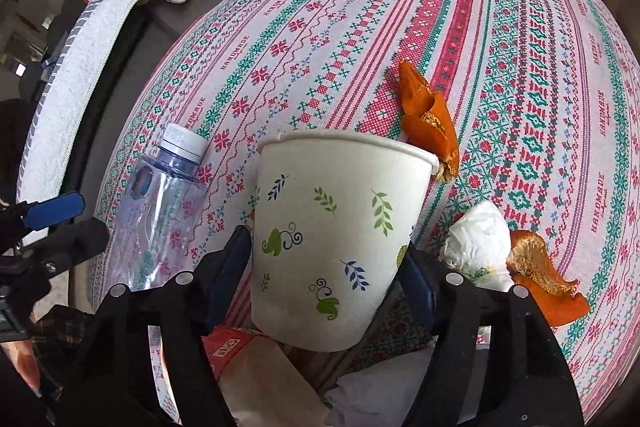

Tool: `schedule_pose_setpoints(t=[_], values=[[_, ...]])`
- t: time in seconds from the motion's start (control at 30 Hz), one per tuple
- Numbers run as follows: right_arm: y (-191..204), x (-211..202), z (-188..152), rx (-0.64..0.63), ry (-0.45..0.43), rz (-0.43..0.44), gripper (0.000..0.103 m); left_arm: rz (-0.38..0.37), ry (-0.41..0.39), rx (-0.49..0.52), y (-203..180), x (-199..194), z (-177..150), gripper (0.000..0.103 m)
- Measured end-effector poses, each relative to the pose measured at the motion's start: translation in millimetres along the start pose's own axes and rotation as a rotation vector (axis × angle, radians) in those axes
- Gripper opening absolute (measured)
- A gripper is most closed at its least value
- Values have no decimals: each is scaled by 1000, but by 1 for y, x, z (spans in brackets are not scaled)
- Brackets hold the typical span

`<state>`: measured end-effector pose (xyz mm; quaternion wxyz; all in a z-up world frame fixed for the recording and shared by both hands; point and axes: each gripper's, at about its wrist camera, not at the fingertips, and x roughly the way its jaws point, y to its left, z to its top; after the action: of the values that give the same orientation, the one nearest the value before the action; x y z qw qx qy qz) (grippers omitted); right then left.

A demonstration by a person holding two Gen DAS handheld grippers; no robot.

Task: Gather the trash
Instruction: 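Carry the bottle and cup over the white bin while the right gripper opens to drop the cup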

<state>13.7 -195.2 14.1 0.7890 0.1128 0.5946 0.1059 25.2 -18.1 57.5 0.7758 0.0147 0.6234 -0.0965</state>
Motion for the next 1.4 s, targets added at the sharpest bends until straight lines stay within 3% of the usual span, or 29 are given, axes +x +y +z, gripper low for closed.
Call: schedule_pose_setpoints(t=[0.23, 0.53, 0.6, 0.67, 0.87, 1.2, 1.4], values=[[-7, -37, 3, -17, -110, -20, 57, -19, 86, -41, 0, 27, 8, 76], [-18, -91, -2, -45, -254, -60, 57, 31, 145, 18, -16, 53, 8, 79], [-23, -99, -5, -39, -273, -69, 57, 38, 141, 35, -19, 54, 6, 66], [-27, -107, -8, -39, -290, -80, 57, 41, 128, 54, -25, 52, 6, 65], [-32, -132, -12, -41, -360, -104, 57, 4, -21, 60, -40, 22, 10, 64], [-46, -171, -30, -35, -509, -161, 57, -79, -382, 43, -68, -47, 21, 64], [-64, -193, -42, -14, -571, -203, 57, -105, -481, 28, -79, -67, 15, 64]])
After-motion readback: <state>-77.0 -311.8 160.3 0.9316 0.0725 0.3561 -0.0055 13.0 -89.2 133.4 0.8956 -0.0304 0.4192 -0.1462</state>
